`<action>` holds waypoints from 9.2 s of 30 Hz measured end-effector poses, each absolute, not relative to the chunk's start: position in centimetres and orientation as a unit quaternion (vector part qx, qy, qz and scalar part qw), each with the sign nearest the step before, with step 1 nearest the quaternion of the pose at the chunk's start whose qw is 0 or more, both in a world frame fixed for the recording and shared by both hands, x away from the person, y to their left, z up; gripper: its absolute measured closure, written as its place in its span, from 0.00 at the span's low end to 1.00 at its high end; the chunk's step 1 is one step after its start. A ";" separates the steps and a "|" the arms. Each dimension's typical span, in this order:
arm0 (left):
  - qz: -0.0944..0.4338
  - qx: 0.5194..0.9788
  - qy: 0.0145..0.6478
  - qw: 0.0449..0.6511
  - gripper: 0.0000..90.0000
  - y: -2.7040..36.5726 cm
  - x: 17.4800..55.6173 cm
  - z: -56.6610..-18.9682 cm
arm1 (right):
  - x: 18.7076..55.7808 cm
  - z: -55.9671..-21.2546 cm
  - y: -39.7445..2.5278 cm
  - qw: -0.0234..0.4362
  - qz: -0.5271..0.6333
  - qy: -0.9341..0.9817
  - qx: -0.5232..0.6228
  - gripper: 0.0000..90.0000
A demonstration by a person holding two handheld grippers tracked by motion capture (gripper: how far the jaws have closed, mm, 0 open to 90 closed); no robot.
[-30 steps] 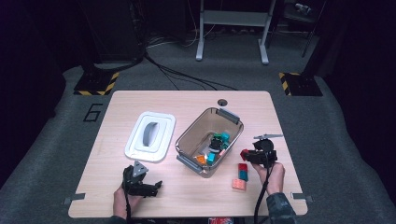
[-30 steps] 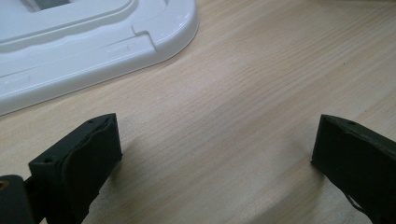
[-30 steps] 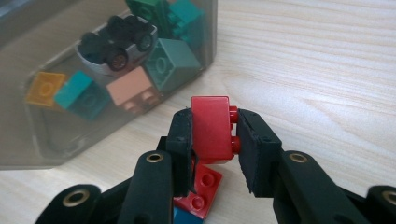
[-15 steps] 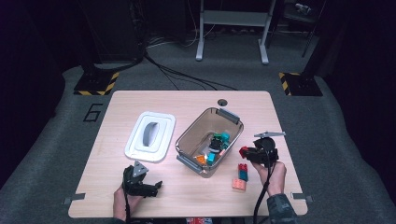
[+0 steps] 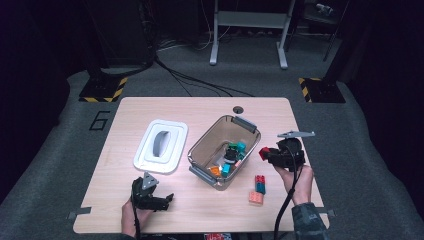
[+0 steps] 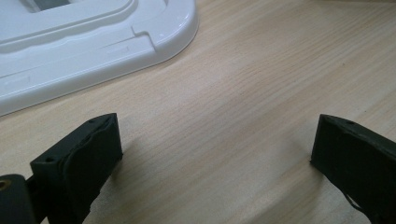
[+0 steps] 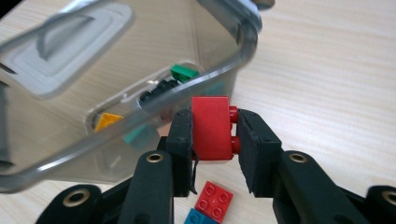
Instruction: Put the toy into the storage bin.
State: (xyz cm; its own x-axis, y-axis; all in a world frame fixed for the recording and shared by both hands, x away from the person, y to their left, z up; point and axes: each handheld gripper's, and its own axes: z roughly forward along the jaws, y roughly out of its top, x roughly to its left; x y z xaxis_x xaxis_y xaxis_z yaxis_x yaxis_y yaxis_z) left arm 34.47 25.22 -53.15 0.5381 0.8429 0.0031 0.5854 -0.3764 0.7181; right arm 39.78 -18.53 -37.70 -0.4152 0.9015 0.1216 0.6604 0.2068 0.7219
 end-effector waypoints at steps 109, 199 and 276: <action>0.193 0.808 0.441 0.338 0.02 25.3 34.6 -53.1 | 40.3 -49.5 -18.8 0.111 0.270 0.768 0.570 0.64; 0.192 0.806 0.445 0.340 0.02 25.3 34.6 -53.1 | 43.5 -35.5 -18.5 0.169 0.379 0.772 0.482 0.66; 0.192 0.805 0.447 0.340 0.03 25.3 34.6 -53.1 | 39.0 -44.6 -19.7 0.108 0.336 0.795 0.493 0.13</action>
State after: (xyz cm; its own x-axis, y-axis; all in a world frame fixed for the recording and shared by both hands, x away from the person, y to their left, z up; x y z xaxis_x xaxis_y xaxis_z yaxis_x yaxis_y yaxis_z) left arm 34.57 25.29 -53.12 0.5268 0.8500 0.0049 0.5889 -0.3691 0.7189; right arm 38.99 -19.75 -44.65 -0.4895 0.8573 0.1595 0.7116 0.2870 0.6413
